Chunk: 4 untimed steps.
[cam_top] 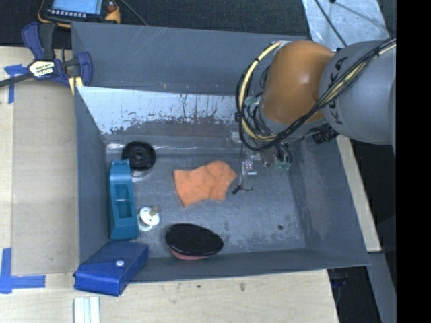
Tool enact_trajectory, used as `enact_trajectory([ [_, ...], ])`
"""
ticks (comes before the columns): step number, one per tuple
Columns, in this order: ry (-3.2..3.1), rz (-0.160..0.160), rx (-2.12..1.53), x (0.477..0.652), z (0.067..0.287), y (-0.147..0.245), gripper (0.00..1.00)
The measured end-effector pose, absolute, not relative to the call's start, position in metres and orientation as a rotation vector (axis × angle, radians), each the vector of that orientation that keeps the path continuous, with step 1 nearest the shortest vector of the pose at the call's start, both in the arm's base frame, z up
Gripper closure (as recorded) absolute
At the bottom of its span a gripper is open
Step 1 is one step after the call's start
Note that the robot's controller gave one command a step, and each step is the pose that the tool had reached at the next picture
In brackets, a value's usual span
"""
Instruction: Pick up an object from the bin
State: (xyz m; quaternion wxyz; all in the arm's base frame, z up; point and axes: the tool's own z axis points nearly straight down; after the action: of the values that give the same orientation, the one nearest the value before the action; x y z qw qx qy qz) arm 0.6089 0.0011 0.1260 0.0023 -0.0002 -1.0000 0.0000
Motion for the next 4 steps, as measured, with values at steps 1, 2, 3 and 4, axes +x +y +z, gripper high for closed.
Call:
enact_trajectory([
  [1, -3.145, 0.0, 0.0, 0.611, 0.131, 0.001, 0.0],
  [2, -3.149, 0.0, 0.018, 0.601, 0.087, 0.034, 0.0],
  [3, -3.147, -0.001, -0.079, 0.606, 0.072, 0.059, 1.0],
  [4, -3.147, -0.001, -0.078, 0.607, 0.072, 0.059, 1.0],
])
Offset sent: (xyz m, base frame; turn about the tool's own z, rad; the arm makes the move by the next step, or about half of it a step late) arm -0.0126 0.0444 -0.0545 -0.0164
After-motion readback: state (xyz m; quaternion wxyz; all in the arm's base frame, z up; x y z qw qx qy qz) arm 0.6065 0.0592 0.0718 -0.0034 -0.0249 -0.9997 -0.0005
